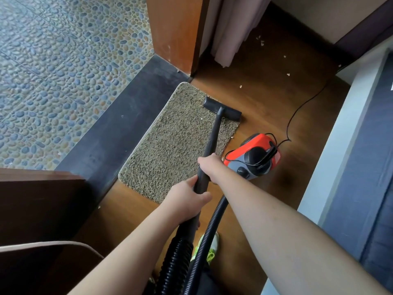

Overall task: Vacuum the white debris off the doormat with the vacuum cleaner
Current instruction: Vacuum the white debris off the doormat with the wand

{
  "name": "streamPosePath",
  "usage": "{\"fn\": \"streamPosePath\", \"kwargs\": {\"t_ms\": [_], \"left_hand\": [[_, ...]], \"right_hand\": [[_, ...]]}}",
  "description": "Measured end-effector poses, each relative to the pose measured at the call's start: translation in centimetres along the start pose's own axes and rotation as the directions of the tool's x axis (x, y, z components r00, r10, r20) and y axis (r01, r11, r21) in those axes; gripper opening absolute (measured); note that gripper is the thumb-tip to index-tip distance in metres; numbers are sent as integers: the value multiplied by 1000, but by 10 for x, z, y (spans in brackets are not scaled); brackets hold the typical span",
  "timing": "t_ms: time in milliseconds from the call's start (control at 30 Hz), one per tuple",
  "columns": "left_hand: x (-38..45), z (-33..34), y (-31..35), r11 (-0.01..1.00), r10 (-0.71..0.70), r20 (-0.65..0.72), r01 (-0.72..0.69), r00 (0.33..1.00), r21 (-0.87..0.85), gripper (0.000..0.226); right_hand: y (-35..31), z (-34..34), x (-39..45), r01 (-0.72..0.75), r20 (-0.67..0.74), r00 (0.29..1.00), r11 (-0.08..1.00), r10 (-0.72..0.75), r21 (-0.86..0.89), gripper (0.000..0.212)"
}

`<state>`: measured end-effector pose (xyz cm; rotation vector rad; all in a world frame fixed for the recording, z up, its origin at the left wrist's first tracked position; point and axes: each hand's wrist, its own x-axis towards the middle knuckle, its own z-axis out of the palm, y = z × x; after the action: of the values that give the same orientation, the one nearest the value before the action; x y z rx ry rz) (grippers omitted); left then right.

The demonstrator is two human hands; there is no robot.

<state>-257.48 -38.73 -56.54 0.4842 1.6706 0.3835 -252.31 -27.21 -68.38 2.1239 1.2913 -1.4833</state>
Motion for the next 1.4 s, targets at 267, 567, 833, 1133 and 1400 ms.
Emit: {"fn": "streamPosePath", "kwargs": {"t_ms": [267, 567, 833, 1133, 1400], "left_hand": [[-11, -1, -24, 1000, 4, -2, -4, 1000, 31, 69], [-43, 2, -56, 999, 5, -11, -5, 1000, 46, 65], [-82, -7, -89, 997, 5, -28, -2, 1000, 80, 75], [-85, -19, -95, 997, 2, -19, -1, 1000, 72, 73], [-65, -30, -75, 1000, 5, 8, -5, 1000, 15, 39]], "right_hand": [[13, 13, -15, -12, 11, 1000, 999, 12, -42, 55], [40, 35, -43, -16, 14, 1000, 992, 18, -125, 63], [65, 64, -78, -34, 39, 998, 993, 39, -114, 66], [63, 75, -81, -30, -6, 1000, 992, 29, -120, 59], [34, 67, -64, -30, -28, 999, 990, 27, -135, 61]]}}
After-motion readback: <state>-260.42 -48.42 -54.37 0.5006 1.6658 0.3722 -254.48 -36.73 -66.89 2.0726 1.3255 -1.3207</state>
